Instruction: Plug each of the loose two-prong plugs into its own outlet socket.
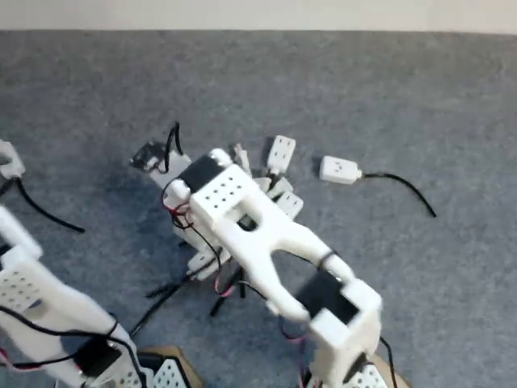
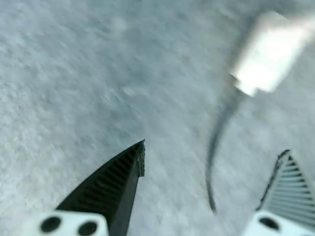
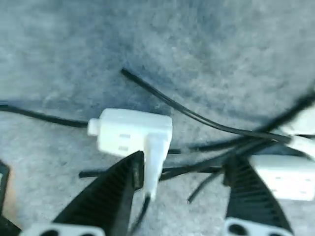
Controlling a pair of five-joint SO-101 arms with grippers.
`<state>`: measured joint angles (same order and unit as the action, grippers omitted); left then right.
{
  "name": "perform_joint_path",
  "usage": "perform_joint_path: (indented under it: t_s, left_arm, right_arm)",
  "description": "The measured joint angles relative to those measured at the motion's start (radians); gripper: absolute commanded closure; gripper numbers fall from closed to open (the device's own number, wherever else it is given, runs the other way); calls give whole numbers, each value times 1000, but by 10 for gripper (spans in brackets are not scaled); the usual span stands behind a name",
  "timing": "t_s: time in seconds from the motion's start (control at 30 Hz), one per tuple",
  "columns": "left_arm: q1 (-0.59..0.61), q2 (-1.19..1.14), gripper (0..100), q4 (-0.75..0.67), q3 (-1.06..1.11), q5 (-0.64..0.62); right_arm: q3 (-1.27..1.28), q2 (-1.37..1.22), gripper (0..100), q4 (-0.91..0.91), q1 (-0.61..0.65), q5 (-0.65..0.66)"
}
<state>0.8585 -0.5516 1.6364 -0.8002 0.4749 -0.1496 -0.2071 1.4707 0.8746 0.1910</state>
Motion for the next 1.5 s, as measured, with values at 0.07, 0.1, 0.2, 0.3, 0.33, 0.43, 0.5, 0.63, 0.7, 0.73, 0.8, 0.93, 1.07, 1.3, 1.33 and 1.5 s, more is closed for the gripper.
perform_joint_path:
  t_s: [0.07,0.1,0.2,0.3,0.33,0.43,0.5,0.63,0.7,0.73,0.8,0.93,1.07,1.3,1.33,1.5]
  left_arm:
    - [-60,2,604,91,-92,-6]
    - [-87,2,604,106,-120,-21]
    - [-149,21,604,127,-123,-55]
    - [-210,106,604,133,-21,-57]
    - [-238,147,604,133,29,-57]
    - [-342,292,604,133,213,-57]
    - [-436,405,604,133,350,-40]
    - [-671,667,633,133,667,49]
    - [-786,792,655,124,844,101]
    - [-836,848,660,92,936,123]
    - [-913,937,660,6,1108,153]
    - [-1002,999,659,-173,1404,170]
    - [-1062,1002,659,-313,1585,172]
    - [-1137,974,683,-509,1772,173]
    - [-1134,967,715,-543,1789,173]
    - [-1138,947,950,-661,1835,173]
  right_arm:
    - [0,92,722,8,-3,0]
    - [3,141,722,8,-6,0]
    - [8,285,722,17,-18,0]
    - [64,431,722,29,-63,2]
    - [94,480,722,25,-84,3]
    - [247,655,722,-52,-167,3]
    - [405,789,722,-133,-222,3]
    - [832,1088,722,-333,-330,3]
    - [1059,1217,722,-411,-376,6]
    - [1165,1269,722,-437,-391,17]
    - [1338,1335,722,-489,-402,40]
    - [1553,1370,722,-595,-411,54]
    - [1640,1375,722,-666,-411,57]
    - [1648,1384,722,-689,-411,57]
    - [1648,1384,722,-689,-411,57]
    - [1654,1384,722,-689,-411,57]
